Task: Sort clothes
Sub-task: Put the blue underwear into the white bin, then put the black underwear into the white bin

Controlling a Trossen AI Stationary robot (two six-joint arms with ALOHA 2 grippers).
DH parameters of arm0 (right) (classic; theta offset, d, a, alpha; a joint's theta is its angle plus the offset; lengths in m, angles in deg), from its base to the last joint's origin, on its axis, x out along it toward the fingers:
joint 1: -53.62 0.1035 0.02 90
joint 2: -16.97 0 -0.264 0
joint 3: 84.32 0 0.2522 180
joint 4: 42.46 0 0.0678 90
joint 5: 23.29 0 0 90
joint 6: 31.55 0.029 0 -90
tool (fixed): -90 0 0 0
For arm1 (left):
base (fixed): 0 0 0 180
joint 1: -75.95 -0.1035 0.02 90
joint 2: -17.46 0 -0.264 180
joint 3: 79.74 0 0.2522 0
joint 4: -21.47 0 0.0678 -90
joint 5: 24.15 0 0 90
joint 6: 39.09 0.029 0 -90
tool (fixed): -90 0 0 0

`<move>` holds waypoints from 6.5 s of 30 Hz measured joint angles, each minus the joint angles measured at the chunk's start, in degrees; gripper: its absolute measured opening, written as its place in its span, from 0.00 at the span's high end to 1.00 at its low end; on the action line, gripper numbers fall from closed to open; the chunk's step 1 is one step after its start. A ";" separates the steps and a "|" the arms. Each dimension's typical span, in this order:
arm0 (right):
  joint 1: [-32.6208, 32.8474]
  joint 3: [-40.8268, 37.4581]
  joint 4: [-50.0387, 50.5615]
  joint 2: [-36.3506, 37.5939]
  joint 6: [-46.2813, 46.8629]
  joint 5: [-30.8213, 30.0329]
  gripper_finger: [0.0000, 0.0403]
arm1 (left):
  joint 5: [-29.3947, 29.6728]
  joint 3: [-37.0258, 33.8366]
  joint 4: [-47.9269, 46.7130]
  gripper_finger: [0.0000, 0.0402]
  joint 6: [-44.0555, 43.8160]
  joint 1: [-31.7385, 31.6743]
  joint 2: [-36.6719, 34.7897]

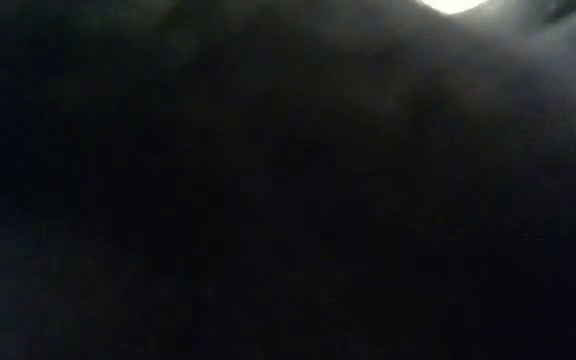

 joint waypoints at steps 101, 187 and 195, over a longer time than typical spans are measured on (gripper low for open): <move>2.29 -50.04 -8.11 21.41 31.61 26.09 0.62 | -11.89 0.00 -0.11 0.42 -1.14 0.00 0.02; 19.17 -50.13 -23.90 -16.72 42.92 39.66 0.99 | 16.37 10.56 -12.99 0.42 9.40 14.25 0.07; 17.09 -50.11 -18.12 -4.47 39.27 29.77 0.99 | 16.36 10.54 -6.83 0.42 9.37 14.25 0.07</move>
